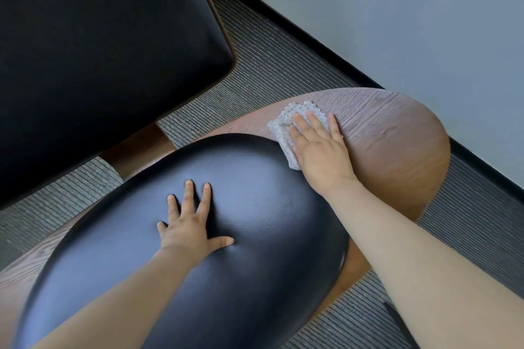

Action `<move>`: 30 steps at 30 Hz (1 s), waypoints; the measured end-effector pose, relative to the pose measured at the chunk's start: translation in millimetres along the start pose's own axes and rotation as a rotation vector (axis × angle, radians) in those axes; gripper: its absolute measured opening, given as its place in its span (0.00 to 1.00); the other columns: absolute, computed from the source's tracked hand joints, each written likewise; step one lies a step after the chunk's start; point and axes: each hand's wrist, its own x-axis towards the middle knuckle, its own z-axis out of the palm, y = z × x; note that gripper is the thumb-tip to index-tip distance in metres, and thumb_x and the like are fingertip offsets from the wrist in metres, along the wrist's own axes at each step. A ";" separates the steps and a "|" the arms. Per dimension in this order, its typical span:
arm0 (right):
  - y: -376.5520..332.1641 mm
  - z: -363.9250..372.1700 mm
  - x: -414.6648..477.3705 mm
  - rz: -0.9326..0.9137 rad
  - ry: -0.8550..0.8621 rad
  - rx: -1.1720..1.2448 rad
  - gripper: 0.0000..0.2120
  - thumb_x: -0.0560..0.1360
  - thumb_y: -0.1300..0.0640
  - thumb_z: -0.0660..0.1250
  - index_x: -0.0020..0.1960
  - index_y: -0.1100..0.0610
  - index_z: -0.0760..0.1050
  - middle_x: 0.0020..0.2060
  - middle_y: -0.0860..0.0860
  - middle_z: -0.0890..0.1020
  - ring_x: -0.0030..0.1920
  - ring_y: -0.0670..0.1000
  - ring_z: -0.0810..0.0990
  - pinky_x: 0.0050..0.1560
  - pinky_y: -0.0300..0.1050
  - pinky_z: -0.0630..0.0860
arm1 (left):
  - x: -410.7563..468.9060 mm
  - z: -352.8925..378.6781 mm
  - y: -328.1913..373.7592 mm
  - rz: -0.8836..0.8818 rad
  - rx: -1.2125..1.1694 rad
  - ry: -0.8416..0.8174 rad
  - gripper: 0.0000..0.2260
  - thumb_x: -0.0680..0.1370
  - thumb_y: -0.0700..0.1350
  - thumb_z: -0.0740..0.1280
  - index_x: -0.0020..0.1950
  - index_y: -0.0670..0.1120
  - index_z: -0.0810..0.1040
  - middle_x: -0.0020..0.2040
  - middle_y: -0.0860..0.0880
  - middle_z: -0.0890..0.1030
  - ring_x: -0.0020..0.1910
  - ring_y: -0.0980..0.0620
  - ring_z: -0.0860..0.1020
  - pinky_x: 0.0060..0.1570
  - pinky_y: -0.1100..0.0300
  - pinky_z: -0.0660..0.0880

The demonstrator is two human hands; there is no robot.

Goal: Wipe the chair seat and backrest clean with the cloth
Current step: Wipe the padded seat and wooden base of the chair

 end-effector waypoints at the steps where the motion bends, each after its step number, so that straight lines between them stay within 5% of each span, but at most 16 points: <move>1: 5.4 -1.7 -4.2 0.006 0.016 -0.032 0.23 0.80 0.57 0.57 0.75 0.55 0.62 0.76 0.50 0.58 0.77 0.52 0.51 0.73 0.56 0.34 | -0.3 -1.2 0.2 0.001 -0.004 -0.002 0.53 0.65 0.73 0.65 0.74 0.58 0.30 0.75 0.51 0.29 0.76 0.38 0.39 0.66 0.38 0.64; 11: 59.0 -34.8 -50.1 0.160 0.138 -0.157 0.26 0.75 0.63 0.64 0.73 0.59 0.64 0.75 0.53 0.61 0.76 0.55 0.54 0.74 0.61 0.38 | -7.4 -9.8 15.2 -0.018 -0.105 -0.024 0.50 0.71 0.62 0.69 0.77 0.52 0.36 0.77 0.48 0.35 0.76 0.36 0.43 0.71 0.46 0.61; 16: 79.8 -53.1 -68.5 0.348 0.262 -0.053 0.25 0.74 0.66 0.67 0.70 0.60 0.69 0.73 0.54 0.65 0.75 0.58 0.58 0.74 0.61 0.52 | -17.3 -10.5 29.5 0.041 -0.135 -0.009 0.43 0.75 0.59 0.66 0.78 0.49 0.41 0.78 0.46 0.39 0.76 0.38 0.47 0.74 0.51 0.56; 21: 92.6 -66.3 -86.0 0.462 0.498 0.158 0.17 0.75 0.66 0.62 0.64 0.59 0.76 0.66 0.53 0.75 0.66 0.59 0.70 0.61 0.58 0.72 | -27.1 -19.0 59.3 0.192 -0.144 0.050 0.41 0.76 0.57 0.66 0.78 0.49 0.42 0.78 0.46 0.41 0.77 0.42 0.47 0.73 0.53 0.55; 27: 51.6 -50.8 -85.8 0.124 0.484 0.196 0.16 0.74 0.63 0.61 0.61 0.59 0.77 0.62 0.54 0.78 0.64 0.58 0.72 0.58 0.53 0.68 | -27.1 -6.3 89.6 0.157 -0.147 -0.006 0.59 0.64 0.69 0.71 0.75 0.54 0.30 0.75 0.44 0.29 0.75 0.38 0.34 0.74 0.44 0.50; 30: 38.4 -29.1 -79.4 0.136 0.370 0.181 0.16 0.74 0.64 0.63 0.61 0.58 0.78 0.64 0.52 0.77 0.67 0.56 0.70 0.65 0.51 0.62 | -25.5 0.8 94.3 0.133 -0.109 0.009 0.63 0.61 0.70 0.71 0.74 0.52 0.26 0.74 0.42 0.26 0.75 0.37 0.33 0.73 0.41 0.49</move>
